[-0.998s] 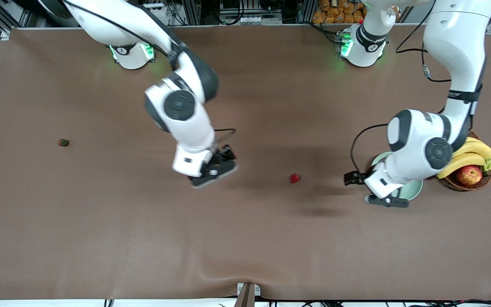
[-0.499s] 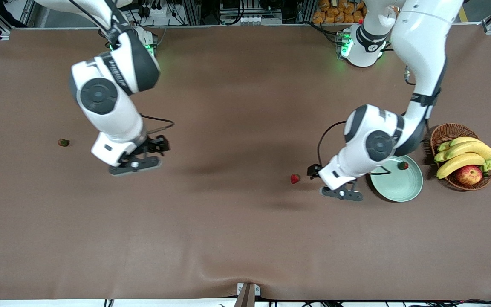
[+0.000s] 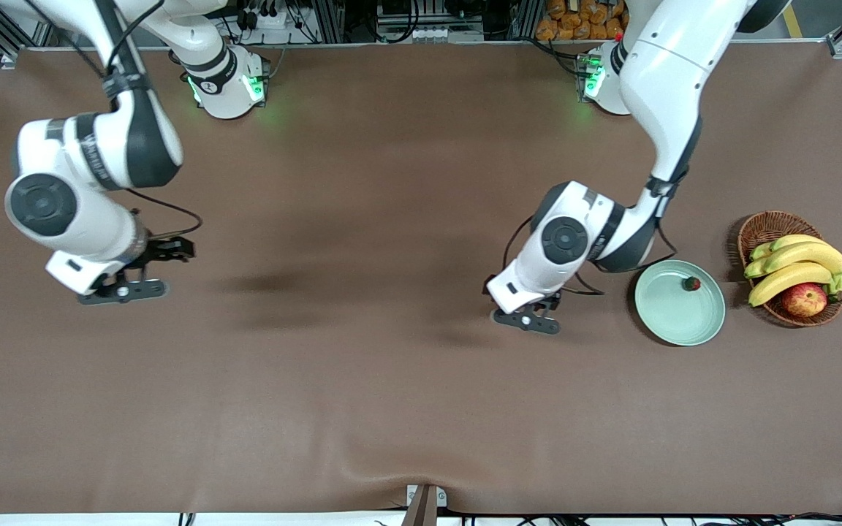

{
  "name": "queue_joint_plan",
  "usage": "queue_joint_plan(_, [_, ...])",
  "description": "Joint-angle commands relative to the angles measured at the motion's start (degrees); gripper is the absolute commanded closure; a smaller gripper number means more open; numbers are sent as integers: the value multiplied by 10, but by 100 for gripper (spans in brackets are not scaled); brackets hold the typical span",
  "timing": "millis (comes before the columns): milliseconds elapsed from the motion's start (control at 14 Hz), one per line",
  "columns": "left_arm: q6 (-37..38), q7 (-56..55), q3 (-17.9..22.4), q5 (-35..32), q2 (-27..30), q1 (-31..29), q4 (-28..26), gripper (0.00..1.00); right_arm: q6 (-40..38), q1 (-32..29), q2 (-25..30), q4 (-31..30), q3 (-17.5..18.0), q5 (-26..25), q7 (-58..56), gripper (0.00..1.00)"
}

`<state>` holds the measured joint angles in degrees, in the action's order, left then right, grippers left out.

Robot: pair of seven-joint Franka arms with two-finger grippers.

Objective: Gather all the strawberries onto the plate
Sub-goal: 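Release the strawberry with the right gripper while the left gripper reaches it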

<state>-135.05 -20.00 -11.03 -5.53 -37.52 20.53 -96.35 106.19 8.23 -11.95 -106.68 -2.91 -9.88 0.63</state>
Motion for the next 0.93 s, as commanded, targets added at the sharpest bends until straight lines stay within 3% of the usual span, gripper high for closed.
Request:
queue_joint_plan(0, [-6, -10, 5, -37, -26, 4, 23, 9, 3, -32, 29, -56, -12, 2, -34, 0])
queue_joint_plan(143, [-15, -12, 5, -59, -32, 4, 23, 16, 8, -78, 25, -68, -12, 2, -79, 0])
queue_joint_plan(356, [-33, -12, 5, -60, -45, 4, 23, 19, 32, -122, 23, -95, -12, 2, -116, 0])
queue_joint_plan(642, [-35, -13, 5, -60, -53, 6, 23, 23, 124, -194, 20, -152, -13, -4, -188, 0])
queue_joint_plan(855, [-34, -15, 4, -58, -53, 13, 21, 30, 162, -235, -3, -157, -13, -5, -239, 0])
